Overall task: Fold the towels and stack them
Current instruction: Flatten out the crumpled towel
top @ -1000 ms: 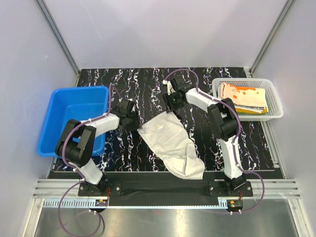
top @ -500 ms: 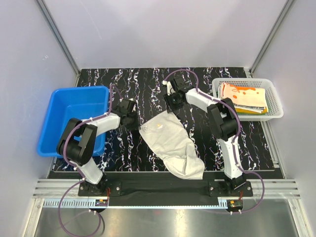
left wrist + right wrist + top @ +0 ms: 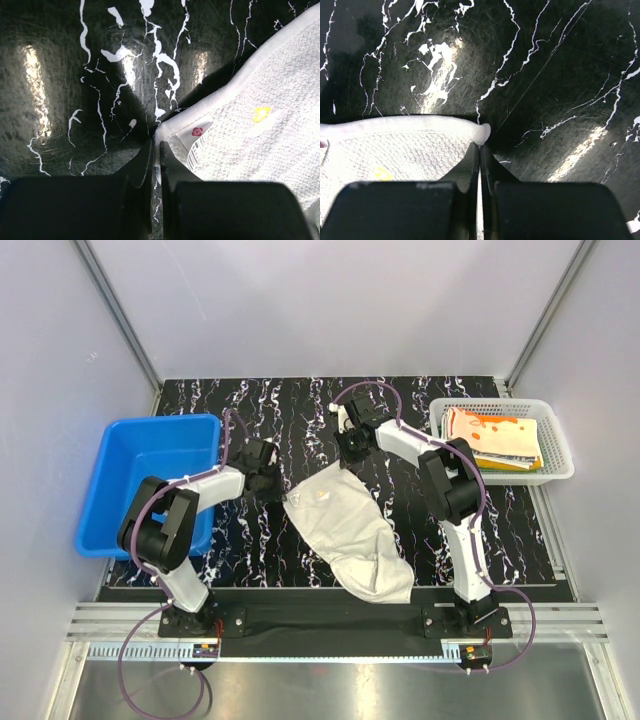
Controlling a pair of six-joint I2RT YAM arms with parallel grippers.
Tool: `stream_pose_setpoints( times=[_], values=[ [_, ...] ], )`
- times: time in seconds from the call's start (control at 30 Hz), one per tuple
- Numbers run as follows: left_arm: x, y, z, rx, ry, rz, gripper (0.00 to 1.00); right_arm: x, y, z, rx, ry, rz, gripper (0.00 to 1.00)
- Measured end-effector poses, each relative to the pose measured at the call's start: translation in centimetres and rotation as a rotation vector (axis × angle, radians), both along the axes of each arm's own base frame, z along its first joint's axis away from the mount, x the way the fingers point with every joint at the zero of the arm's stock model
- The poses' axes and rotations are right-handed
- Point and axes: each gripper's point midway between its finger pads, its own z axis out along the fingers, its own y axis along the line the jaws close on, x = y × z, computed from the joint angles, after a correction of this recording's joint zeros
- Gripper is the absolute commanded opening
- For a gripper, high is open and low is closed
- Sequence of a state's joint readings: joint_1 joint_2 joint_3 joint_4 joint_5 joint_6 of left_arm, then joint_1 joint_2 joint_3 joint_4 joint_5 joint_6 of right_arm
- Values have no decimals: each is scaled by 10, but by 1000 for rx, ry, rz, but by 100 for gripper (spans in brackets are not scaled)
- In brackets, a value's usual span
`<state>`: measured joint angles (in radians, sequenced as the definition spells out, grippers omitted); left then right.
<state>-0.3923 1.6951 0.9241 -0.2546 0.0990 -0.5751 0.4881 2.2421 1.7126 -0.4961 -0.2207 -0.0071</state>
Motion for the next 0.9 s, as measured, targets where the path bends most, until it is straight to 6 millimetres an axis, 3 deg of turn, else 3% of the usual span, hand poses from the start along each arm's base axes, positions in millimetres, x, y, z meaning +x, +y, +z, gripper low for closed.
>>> stream_pose_setpoints(
  times=[0.17,0.3,0.4,0.5,0.6,0.67,0.77,0.83,0.9],
  values=[
    [0,-6,7,-6,-1,-57,0,-6,-13,9,-50,9,-42,0],
    [9,-15,45,-9,-71,-120,0,-18,-30,53,-72,-33,-85,0],
    [22,-27,108,-39,-207,-183,0,-25,-40,123,-33,-147,-114,0],
    [31,-35,188,-76,-393,-242,0,-34,-51,206,41,-312,-146,0],
    [23,-39,277,-98,-605,-318,0,-56,-68,291,128,-490,-179,0],
    [8,-42,324,-111,-723,-366,0,-76,-80,334,185,-581,-188,0],
    [-36,-47,384,-158,-877,-461,0,-115,-96,393,293,-708,-191,0],
    [-69,-52,409,-204,-944,-530,0,-148,-106,420,378,-768,-181,0],
    [-98,-56,425,-248,-988,-590,0,-180,-112,434,463,-809,-156,0]
  ],
)
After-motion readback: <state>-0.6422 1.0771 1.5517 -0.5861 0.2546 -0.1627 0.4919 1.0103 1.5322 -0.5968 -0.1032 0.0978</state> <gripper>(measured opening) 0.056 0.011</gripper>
